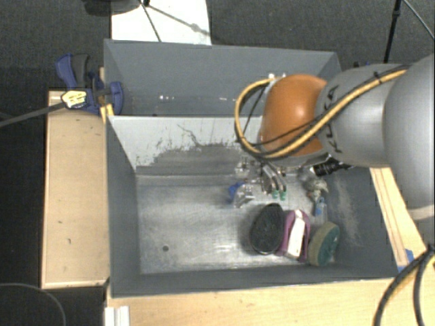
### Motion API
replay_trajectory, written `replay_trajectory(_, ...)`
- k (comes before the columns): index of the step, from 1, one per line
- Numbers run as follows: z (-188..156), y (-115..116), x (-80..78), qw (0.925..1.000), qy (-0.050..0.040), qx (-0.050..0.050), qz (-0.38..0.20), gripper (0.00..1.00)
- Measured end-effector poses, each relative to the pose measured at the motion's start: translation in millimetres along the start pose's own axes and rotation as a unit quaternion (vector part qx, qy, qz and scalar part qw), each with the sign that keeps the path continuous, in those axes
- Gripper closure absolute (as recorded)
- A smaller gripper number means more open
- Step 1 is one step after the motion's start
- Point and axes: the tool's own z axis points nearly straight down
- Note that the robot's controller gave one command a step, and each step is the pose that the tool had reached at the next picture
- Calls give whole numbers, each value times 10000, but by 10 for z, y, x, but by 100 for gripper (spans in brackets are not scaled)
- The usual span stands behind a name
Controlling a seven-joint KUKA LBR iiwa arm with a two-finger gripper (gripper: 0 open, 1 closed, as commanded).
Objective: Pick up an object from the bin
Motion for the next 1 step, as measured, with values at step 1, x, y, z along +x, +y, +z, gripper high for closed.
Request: replay_trajectory(1,-1315,-38,26,10000,-14,3,32,100)
